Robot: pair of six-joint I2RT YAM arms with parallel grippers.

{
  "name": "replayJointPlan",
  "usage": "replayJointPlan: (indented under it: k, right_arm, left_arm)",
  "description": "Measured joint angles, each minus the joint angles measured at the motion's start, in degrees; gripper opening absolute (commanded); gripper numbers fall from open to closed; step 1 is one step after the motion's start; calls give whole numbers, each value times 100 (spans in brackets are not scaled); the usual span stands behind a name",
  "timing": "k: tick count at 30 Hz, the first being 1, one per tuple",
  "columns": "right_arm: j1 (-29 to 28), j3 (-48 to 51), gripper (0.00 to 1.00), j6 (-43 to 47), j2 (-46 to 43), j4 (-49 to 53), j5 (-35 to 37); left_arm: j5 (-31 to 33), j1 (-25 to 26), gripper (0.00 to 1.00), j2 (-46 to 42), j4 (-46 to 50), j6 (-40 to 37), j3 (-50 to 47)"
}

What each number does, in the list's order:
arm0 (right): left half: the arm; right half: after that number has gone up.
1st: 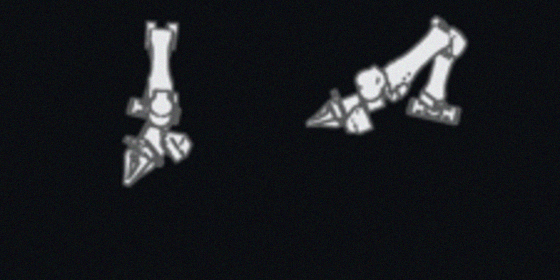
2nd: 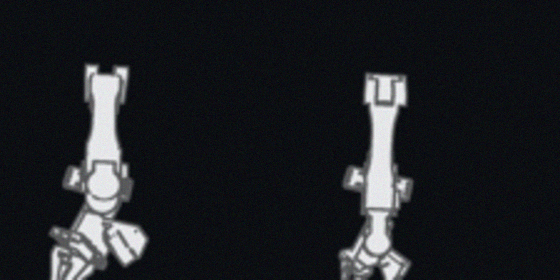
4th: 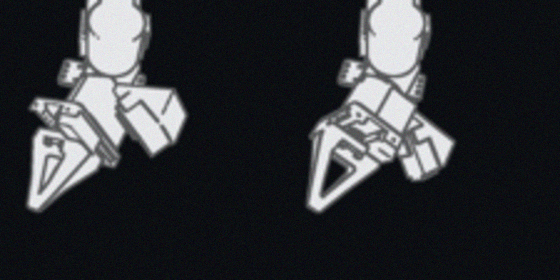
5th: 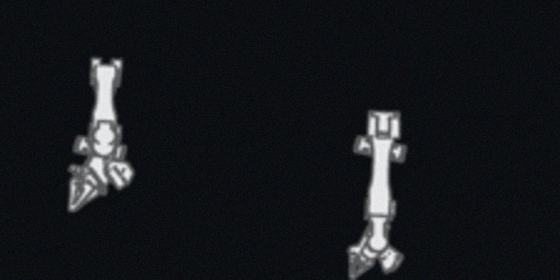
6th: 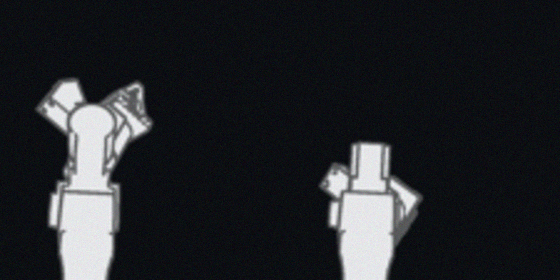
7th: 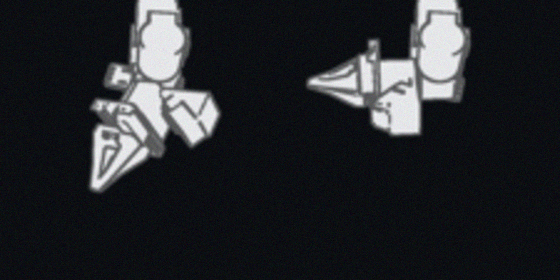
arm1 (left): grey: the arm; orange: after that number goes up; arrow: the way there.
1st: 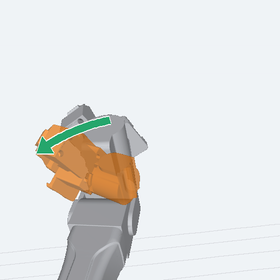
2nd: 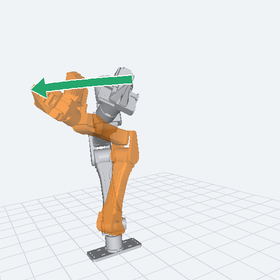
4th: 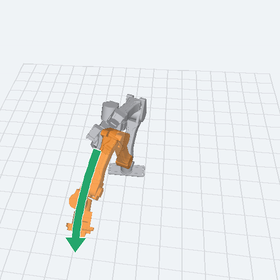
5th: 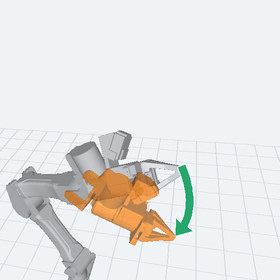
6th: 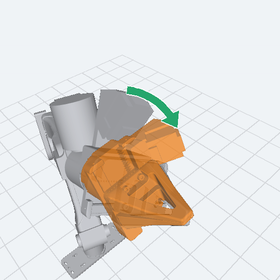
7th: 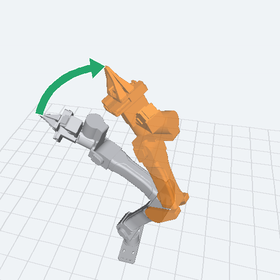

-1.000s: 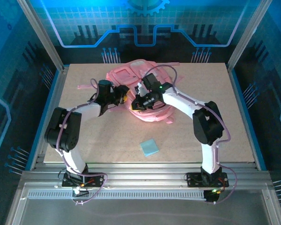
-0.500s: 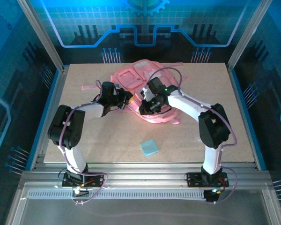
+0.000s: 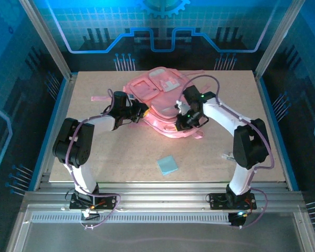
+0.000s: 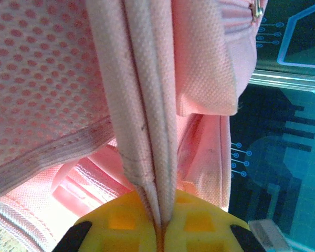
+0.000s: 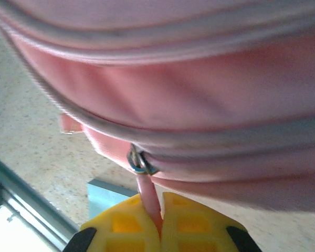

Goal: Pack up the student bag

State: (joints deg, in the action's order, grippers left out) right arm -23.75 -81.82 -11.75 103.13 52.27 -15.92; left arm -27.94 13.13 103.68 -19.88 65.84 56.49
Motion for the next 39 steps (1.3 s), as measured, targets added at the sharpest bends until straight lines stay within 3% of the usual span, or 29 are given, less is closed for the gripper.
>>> replayJointPlan:
  k: [8,15,16,20,26,28,30,32,34,39]
  right_arm:
    - [203,-105,0,20,-284,0,157]
    - [-608,-136,0,-133,26,-380,-48]
    - [-813,-166,0,-181,153,-299,-127]
    - [-1416,-682,0,-382,850,-238,-332]
    - [-1521,-1587,0,-610,1497,-304,-280]
    - [-1458,-1633,0,-629,1443,-304,-245]
    - [-1342,-1547,11,-673,1300,-332,-254]
    - [-1134,-1250,34,-730,975,-420,-299]
    - [-896,-988,47,-772,621,-439,-321]
    - [-522,-763,52,-706,94,-654,-249]
  left_arm:
    - [-192,-120,0,61,251,-179,293]
    - [-157,-472,0,754,638,-302,1263]
    - [-131,-544,4,881,638,-302,1412]
    - [96,-706,42,1038,721,-323,1738]
    - [358,-940,69,726,940,-586,1731]
    - [415,-1034,72,348,1078,-717,1504]
    - [459,-1121,75,-96,1250,-848,1266]
    - [522,-1185,75,-619,1375,-960,1001]
    - [566,-1187,76,-1045,1403,-999,723]
    - [706,-951,76,-1714,1145,-741,-219]
